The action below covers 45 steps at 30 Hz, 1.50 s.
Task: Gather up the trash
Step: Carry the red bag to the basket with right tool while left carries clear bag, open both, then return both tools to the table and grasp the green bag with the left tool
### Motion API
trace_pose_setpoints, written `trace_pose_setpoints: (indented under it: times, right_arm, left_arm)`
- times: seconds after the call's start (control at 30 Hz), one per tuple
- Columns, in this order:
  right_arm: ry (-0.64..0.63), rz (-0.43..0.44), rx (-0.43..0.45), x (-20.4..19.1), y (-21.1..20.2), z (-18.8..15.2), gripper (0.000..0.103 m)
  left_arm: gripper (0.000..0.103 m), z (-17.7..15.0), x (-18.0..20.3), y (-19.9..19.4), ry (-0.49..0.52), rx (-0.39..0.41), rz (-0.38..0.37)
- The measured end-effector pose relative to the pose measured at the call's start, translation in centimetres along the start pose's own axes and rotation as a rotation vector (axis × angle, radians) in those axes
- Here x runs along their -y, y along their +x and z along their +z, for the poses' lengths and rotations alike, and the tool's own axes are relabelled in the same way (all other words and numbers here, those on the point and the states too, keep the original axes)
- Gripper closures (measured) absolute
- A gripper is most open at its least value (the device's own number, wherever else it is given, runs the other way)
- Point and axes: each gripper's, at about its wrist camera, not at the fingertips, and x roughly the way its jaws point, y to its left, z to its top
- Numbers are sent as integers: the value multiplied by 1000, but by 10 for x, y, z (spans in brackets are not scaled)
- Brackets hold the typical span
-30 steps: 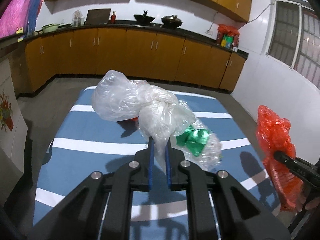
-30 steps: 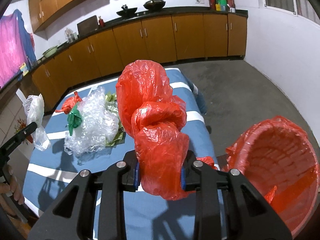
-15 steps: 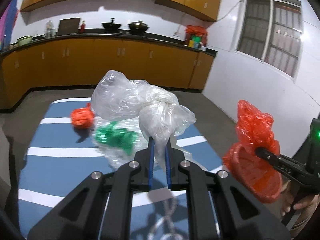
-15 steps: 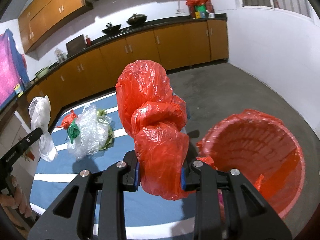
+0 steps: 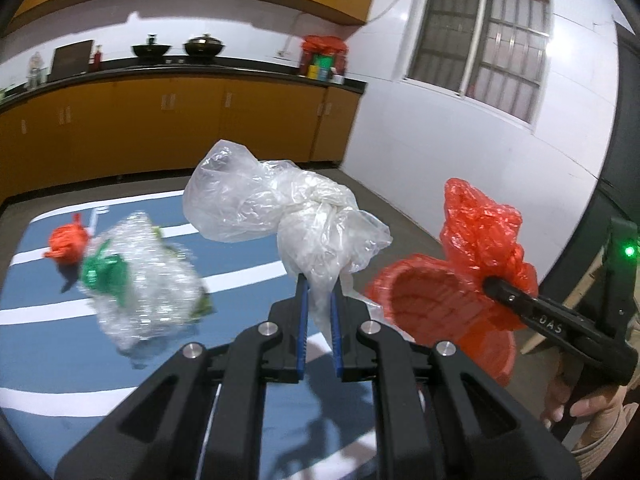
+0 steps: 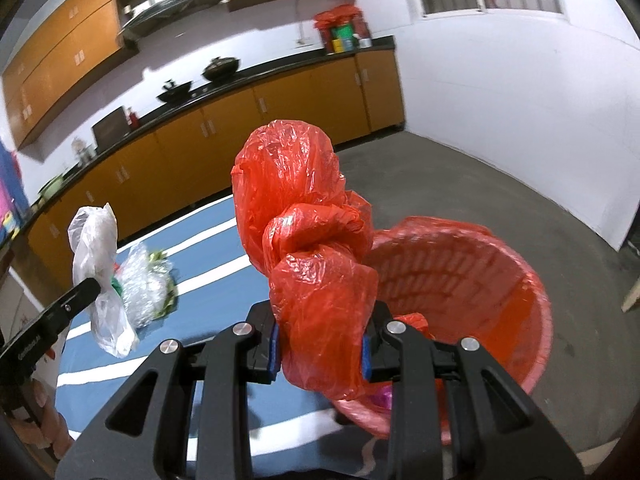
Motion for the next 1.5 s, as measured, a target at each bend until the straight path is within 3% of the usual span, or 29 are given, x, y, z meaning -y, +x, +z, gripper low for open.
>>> trace_pose_setpoints:
  times: [0.5,1.0,1.13,1.3,1.37,1.5]
  right_arm:
    - [122,-116,10,68,-19,-10,74]
    - [185,-165,15,94,-16,-10,72]
    - [205,-160,24,98,-14,-8,65]
    - [225,-161,23,106,-10,-9,51]
    - [231,-159,21,106,-9,-11,42]
    - [231,-164,17,106,-9,-13,38]
  left_arm:
    - [92,-10,83,56,101,-74,-194]
    - [90,-18,110,106,124,-163,-278]
    - [84,-22,112,117,117,-188,-297]
    - [68,-29,111,128,108,-215,-293]
    - [67,-31,106,131,98,-222,-281]
    - [59,-32,92,130,72,-215,-232]
